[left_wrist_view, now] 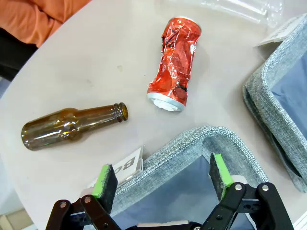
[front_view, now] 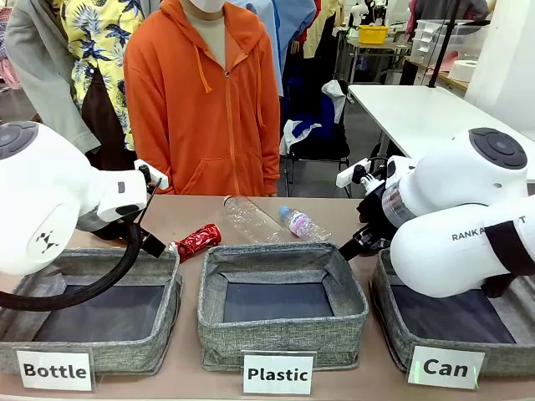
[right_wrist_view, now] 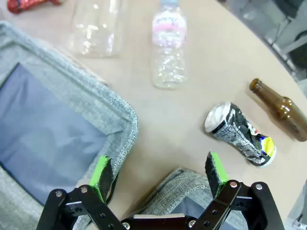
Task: Sort the can waste into the basket.
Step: Pick up the can waste from the table and place it in the right Fabric basket.
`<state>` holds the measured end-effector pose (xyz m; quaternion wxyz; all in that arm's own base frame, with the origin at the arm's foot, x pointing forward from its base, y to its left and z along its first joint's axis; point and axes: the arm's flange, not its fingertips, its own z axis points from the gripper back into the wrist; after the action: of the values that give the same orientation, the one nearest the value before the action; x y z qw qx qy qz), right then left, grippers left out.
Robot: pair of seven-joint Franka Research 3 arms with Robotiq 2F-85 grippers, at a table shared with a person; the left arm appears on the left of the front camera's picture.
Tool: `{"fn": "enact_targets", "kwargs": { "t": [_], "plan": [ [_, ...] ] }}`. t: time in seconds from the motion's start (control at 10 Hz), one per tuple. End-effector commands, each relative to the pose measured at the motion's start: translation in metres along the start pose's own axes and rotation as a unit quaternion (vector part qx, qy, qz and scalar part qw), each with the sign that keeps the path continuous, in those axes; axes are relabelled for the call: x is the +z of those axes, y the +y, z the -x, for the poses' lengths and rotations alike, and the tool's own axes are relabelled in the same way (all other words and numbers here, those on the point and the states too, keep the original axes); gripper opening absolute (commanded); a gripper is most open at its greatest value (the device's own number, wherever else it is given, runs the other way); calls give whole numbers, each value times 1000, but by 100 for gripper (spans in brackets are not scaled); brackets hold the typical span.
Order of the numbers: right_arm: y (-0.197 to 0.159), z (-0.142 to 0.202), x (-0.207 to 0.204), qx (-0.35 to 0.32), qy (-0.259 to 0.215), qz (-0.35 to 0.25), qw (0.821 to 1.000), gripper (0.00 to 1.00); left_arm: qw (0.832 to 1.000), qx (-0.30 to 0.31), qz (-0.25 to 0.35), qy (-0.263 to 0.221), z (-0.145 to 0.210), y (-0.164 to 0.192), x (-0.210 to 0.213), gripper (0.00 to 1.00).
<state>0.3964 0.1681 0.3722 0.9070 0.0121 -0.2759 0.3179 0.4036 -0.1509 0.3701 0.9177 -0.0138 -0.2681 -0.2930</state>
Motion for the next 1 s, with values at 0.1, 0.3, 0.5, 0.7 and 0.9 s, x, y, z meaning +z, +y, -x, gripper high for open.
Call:
{"fn": "enact_targets", "kwargs": {
  "t": [0.1, 0.3, 0.5, 0.7, 0.9],
  "plan": [
    [0, 0, 0, 0, 0, 0, 1000, 100, 1000, 0, 0, 0, 0, 0, 0, 100],
    [0, 0, 0, 0, 0, 0, 1000, 100, 1000, 0, 0, 0, 0, 0, 0, 100],
    [0, 0, 0, 0, 0, 0, 1000, 100, 1000, 0, 0, 0, 0, 0, 0, 100],
    [-12, -16, 47, 3, -33, -30, 999, 100, 997, 17, 46, -65, -23, -6, 50, 100],
    [-16, -23, 107, -87, -52, -92, 991, 100, 983, 131, 102, -75, -37, -15, 122, 100]
  ]
}}
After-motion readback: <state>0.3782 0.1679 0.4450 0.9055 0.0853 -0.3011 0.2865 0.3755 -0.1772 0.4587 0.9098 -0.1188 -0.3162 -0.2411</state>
